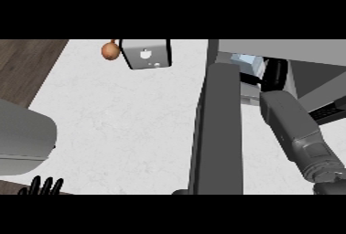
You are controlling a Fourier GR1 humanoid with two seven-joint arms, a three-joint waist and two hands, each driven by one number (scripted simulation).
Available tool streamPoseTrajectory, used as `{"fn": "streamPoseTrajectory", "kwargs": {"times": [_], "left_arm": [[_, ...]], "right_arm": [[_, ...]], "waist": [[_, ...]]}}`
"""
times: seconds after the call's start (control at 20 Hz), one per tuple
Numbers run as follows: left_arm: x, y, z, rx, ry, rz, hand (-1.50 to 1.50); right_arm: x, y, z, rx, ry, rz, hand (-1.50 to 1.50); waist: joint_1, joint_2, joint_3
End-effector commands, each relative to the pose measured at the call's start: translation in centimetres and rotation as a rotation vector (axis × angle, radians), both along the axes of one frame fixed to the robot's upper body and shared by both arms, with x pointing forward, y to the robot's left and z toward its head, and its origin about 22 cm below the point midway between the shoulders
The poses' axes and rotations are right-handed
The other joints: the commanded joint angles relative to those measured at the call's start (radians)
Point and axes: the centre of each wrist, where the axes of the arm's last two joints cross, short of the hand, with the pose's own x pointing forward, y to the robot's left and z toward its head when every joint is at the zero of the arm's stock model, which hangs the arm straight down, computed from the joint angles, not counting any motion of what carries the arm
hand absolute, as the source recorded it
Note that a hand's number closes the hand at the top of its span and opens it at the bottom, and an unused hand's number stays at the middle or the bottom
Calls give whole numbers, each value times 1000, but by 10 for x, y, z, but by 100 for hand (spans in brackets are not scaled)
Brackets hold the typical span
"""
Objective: Pick up the milk, place it into the microwave and close the microwave
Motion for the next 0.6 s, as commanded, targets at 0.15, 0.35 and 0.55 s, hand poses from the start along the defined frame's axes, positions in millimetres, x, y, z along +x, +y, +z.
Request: {"fn": "streamPoseTrajectory", "kwargs": {"times": [0.15, 0.35, 0.55], "left_arm": [[7, 1, -1, 5, 1, -19, -150], [9, 2, 1, 23, -15, -19, -150], [13, 1, 0, 31, -22, -39, -150]], "right_arm": [[4, 3, 6, -76, -39, -95, 150], [-40, -56, -48, -267, 224, -449, -150], [-50, -56, -61, -296, 285, -520, -150]], "waist": [[8, 4, -1], [30, 28, -13], [46, 24, -9]]}}
